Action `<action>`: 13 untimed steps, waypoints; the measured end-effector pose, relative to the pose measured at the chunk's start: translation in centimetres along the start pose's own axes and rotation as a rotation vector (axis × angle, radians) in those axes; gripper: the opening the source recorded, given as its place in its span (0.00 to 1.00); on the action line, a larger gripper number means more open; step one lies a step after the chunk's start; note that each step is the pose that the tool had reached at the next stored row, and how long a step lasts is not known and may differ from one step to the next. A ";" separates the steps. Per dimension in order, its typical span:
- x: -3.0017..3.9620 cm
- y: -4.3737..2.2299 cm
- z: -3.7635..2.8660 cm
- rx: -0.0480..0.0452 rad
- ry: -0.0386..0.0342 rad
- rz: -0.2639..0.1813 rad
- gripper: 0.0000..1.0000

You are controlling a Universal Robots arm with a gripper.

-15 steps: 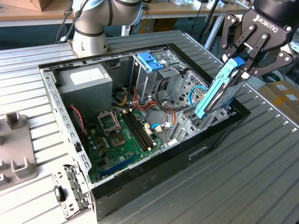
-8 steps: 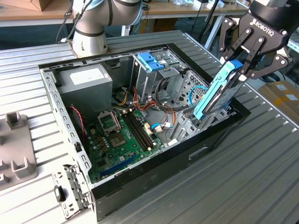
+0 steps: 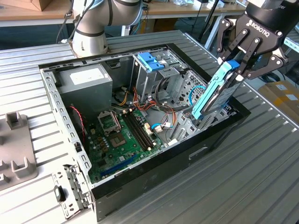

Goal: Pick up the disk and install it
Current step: 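Insert the disk into the insertion slot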

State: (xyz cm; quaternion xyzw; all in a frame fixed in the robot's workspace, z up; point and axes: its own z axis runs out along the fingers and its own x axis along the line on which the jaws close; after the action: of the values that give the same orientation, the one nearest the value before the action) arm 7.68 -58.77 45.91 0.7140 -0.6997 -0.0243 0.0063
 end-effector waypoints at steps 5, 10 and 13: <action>-0.63 0.00 0.21 -0.0001 0.0002 0.000 0.37; -1.22 -0.01 0.49 0.0000 0.0001 0.000 0.37; -1.49 0.00 0.65 0.0000 0.0000 0.000 0.37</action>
State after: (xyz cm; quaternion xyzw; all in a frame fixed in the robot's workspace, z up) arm 7.62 -57.26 45.30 0.7140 -0.6997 -0.0243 0.0063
